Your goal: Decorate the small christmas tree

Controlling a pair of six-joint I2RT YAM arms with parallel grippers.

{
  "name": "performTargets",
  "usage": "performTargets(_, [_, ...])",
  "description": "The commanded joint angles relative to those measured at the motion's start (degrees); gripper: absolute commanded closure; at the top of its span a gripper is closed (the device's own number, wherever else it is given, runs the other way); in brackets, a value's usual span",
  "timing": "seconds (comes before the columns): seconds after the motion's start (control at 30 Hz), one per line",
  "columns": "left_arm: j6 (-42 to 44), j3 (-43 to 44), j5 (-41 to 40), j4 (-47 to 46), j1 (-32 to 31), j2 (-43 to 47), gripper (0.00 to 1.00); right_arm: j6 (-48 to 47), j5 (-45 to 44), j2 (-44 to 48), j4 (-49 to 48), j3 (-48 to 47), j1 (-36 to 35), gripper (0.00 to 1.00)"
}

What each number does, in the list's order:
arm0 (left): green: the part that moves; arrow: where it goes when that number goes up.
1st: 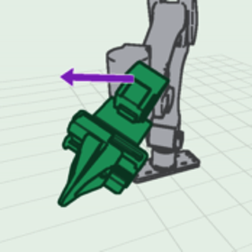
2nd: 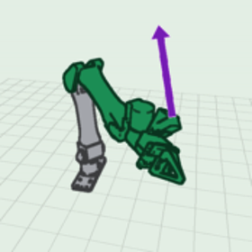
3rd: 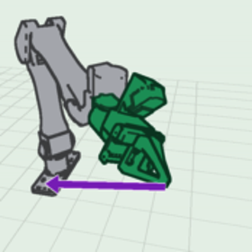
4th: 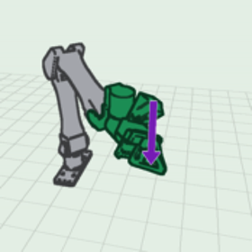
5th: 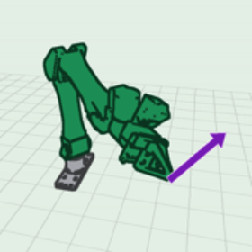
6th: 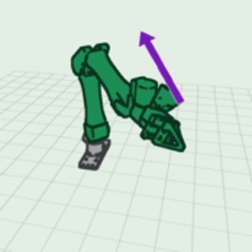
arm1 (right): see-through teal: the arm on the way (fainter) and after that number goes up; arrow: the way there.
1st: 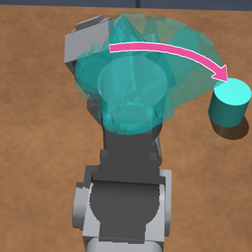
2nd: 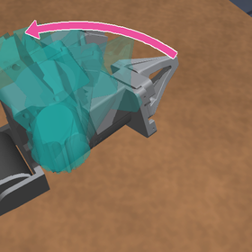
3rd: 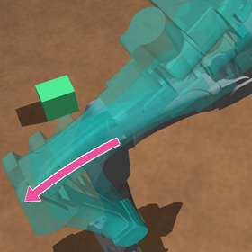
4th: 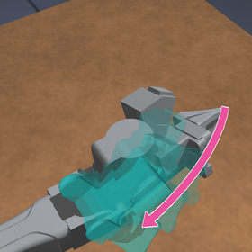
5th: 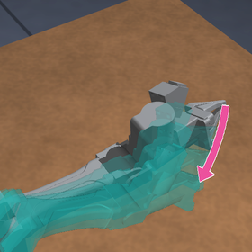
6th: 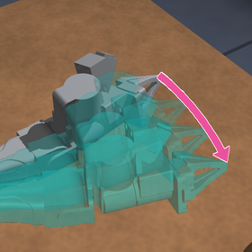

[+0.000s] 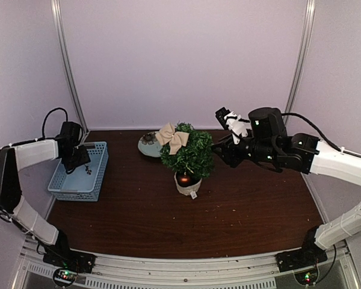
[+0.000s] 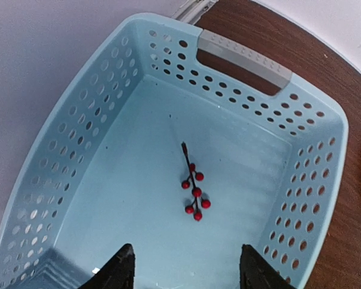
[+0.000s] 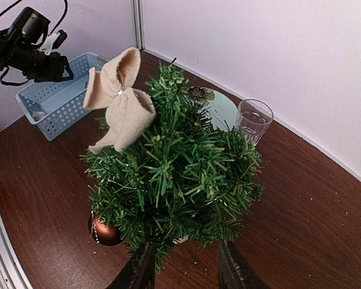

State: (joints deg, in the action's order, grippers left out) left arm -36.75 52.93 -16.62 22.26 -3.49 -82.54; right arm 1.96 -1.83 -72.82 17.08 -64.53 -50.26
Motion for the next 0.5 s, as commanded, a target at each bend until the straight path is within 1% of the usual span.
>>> performTargets(0.0, [0.7, 6.2, -1.1, -2.5, 2.5, -8.5, 0.43, 0.9, 1.5, -0.2, 0.0, -0.9, 1.1, 0.64])
performTargets(0.1, [-0.6, 10.2, -0.7, -1.0, 3.0, -14.7, 0.47, 0.9, 1.6, -0.6, 0.0, -1.1, 1.6, 0.64])
performTargets(0.2, [-0.8, 12.6, 0.3, -1.5, 4.3, -19.6, 0.50, 0.8, 1.7, -1.1, 0.1, -1.4, 1.9, 0.64])
performTargets(0.4, [-1.9, 14.6, 2.7, -3.2, 4.4, -26.6, 0.52, 0.7, 1.7, -1.6, 0.5, -2.0, 2.3, 0.64])
performTargets(0.47, [-2.6, 14.4, 3.6, -3.6, 4.6, -27.8, 0.55, 0.6, 1.7, -1.6, 0.7, -2.0, 2.4, 0.64])
